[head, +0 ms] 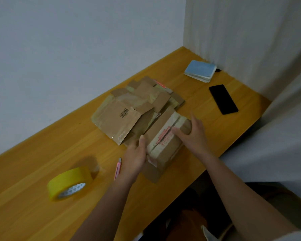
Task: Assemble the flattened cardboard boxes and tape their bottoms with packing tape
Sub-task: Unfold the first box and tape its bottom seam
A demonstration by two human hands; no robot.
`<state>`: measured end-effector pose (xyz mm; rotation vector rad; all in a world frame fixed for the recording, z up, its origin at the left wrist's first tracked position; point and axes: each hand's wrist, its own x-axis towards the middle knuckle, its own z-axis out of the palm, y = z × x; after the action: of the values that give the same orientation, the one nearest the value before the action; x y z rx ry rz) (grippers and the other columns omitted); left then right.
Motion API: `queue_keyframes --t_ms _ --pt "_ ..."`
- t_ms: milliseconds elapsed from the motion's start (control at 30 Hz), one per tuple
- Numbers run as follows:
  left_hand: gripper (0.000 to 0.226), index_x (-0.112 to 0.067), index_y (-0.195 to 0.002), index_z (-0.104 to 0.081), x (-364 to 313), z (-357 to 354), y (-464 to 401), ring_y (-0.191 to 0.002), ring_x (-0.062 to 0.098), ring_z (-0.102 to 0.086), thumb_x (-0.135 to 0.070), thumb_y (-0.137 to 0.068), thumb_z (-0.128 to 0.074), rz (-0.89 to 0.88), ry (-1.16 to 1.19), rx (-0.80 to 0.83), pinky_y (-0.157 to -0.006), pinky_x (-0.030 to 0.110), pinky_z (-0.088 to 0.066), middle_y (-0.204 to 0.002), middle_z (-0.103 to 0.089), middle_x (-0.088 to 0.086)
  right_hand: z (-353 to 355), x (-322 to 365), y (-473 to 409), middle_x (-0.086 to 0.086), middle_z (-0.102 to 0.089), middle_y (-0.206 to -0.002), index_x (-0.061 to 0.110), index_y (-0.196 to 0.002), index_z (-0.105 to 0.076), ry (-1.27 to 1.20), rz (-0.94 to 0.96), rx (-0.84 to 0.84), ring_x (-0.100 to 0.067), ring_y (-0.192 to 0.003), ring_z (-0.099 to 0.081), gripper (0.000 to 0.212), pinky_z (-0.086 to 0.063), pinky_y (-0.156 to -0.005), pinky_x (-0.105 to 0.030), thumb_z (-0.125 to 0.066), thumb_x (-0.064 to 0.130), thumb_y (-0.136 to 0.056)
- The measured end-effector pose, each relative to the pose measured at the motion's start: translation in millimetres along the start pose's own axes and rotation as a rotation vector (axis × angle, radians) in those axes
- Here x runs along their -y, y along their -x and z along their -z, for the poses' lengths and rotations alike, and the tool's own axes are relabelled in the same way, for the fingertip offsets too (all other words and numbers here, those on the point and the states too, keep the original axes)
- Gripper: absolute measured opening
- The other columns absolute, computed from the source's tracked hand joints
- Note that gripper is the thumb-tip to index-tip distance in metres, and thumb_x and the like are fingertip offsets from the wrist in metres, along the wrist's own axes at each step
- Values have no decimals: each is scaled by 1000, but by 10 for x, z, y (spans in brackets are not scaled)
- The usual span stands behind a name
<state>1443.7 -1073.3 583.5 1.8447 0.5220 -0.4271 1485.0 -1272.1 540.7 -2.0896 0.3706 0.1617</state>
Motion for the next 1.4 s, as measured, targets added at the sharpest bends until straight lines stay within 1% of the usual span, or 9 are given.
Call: queue_keyframes --t_ms 67,200,400,500,933,1067,1200,1333,1400 --pt "58 -20 -136 -43 -57 -5 -61 -108 23 -58 -58 -91 -50 -21 -45 -21 -92 44 -53 -118 -55 -2 -31 -25 63 2 -36 -129 22 -143 -37 -12 -67 -63 -17 -119 -40 86 -46 -93 -34 -71 63 -75" --pt "62 -16 -138 -37 -60 -19 -137 -100 15 -51 -23 -87 -71 -72 -232 -51 -81 34 -54 -122 -52 2 -93 -91 173 2 -53 -111 24 -105 -55 -76 -135 -62 -15 -96 -55 47 -53 -74 -32 -70 60 -78" --pt "62 -17 -136 -42 -57 -64 -222 -105 21 -54 -10 -83 -73 -35 -149 -115 -86 43 -55 -122 -53 4 108 -81 58 -7 -70 -92 12 -89 -72 -192 -212 44 -25 -87 -65 38 -56 -79 -51 -58 47 -94" --pt "59 -19 -132 -44 -48 -66 -250 -106 26 -57 -8 -82 -74 -1 -115 -114 -83 47 -57 -122 -54 8 277 -45 -43 -2 -68 -93 8 -99 -72 -354 -362 126 -28 -99 -62 38 -52 -90 -44 -54 41 -98" --pt "52 -26 -115 -46 -77 -113 -315 -99 29 -60 -7 -78 -78 102 -130 -174 -74 45 -58 -116 -57 12 366 -36 -229 -3 -71 -94 12 -91 -72 -395 -328 263 -19 -93 -65 23 -51 -68 -26 -60 31 -96" --pt "53 -27 -115 -46 -92 -128 -316 -100 30 -60 -7 -78 -78 114 -124 -180 -78 48 -58 -116 -57 12 320 68 -246 7 -67 -94 23 -91 -65 -281 -201 74 -6 -85 -62 11 -53 -69 -24 -72 30 -87" --pt "52 -29 -114 -45 -78 -140 -323 -100 30 -60 -8 -78 -77 100 -134 -203 -73 43 -57 -115 -57 11 226 155 -236 4 -72 -92 14 -99 -73 -37 -46 84 -2 -74 -63 15 -44 -54 -10 -73 21 -86" --pt "52 -25 -119 -46 -102 -177 -290 -103 30 -58 -7 -80 -76 97 -155 -211 -74 41 -57 -118 -56 12 239 207 -284 0 -73 -98 15 -103 -72 160 -5 133 -12 -80 -65 18 -51 -61 -21 -68 27 -90" --pt "57 -23 -126 -46 -154 -183 -247 -107 30 -57 -7 -80 -76 99 -174 -187 -81 45 -56 -123 -54 12 316 273 -320 -2 -69 -110 19 -127 -57 232 -39 211 -18 -90 -64 40 -52 -65 -27 -68 26 -90"
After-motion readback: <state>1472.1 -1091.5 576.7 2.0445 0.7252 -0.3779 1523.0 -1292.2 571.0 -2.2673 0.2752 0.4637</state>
